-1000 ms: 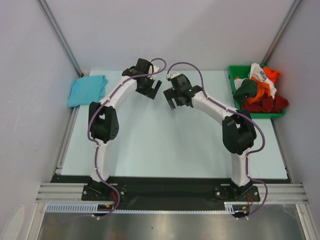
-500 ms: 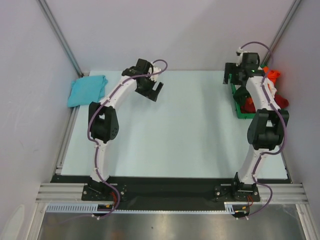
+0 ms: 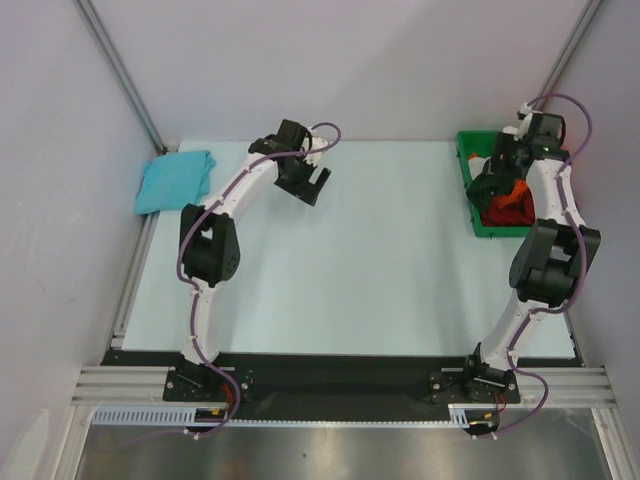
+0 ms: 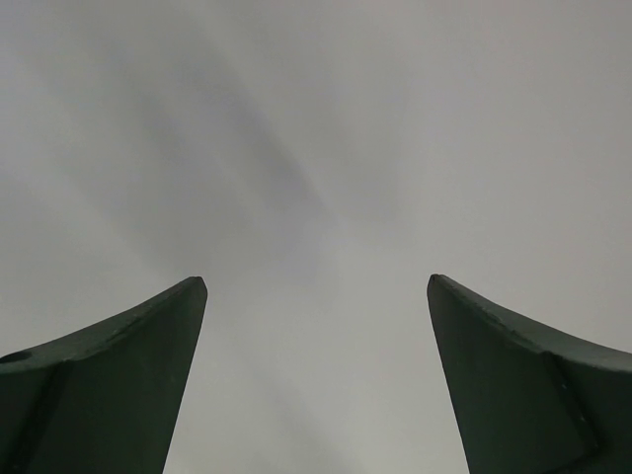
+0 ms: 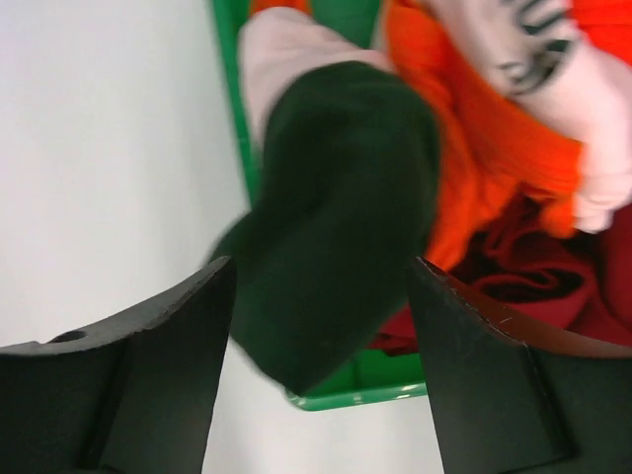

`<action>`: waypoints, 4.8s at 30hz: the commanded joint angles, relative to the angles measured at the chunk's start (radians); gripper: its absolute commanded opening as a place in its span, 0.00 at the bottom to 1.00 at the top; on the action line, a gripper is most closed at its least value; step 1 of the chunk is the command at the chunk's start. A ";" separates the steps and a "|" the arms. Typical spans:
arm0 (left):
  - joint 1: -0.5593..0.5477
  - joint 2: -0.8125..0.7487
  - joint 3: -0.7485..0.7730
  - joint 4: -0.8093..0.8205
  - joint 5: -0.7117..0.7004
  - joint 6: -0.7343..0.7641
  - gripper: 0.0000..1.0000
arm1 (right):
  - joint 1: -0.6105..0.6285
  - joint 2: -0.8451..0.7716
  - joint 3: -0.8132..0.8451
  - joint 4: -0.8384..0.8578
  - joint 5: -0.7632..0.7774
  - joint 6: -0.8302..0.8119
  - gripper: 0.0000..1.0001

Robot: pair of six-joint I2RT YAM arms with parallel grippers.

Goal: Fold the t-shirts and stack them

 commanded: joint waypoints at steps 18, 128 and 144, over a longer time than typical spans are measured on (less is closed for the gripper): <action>-0.033 0.027 0.039 0.025 -0.051 0.040 1.00 | -0.013 0.041 0.102 -0.003 -0.127 -0.096 0.00; 0.212 0.085 0.154 0.149 -0.408 0.050 1.00 | 0.092 -0.198 0.018 0.151 0.077 -0.553 0.00; 0.192 0.071 0.145 0.134 -0.384 0.031 1.00 | 0.021 0.015 0.021 0.258 0.213 -0.571 0.00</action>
